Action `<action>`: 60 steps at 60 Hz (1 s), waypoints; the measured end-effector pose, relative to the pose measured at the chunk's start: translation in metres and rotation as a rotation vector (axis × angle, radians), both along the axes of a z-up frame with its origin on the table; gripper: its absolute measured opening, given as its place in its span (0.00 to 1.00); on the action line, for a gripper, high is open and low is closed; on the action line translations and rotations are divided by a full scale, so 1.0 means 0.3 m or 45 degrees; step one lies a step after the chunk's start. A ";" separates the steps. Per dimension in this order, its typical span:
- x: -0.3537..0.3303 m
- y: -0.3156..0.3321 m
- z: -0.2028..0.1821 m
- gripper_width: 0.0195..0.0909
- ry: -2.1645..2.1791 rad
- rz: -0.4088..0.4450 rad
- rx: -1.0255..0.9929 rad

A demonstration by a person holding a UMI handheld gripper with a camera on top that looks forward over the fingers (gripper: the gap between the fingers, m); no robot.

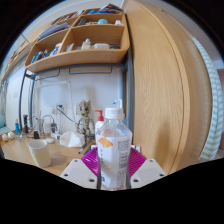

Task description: Pour water

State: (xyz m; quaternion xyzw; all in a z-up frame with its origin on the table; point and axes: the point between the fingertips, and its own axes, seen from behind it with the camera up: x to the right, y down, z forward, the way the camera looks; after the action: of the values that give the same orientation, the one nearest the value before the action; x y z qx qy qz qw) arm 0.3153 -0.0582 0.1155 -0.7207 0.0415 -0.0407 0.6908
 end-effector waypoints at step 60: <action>-0.514 0.250 0.148 0.22 -2.240 0.228 -0.079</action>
State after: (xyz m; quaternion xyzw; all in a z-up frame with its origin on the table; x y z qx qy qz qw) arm 0.1613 0.0169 0.1600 -0.4473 -0.5627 -0.5273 0.4531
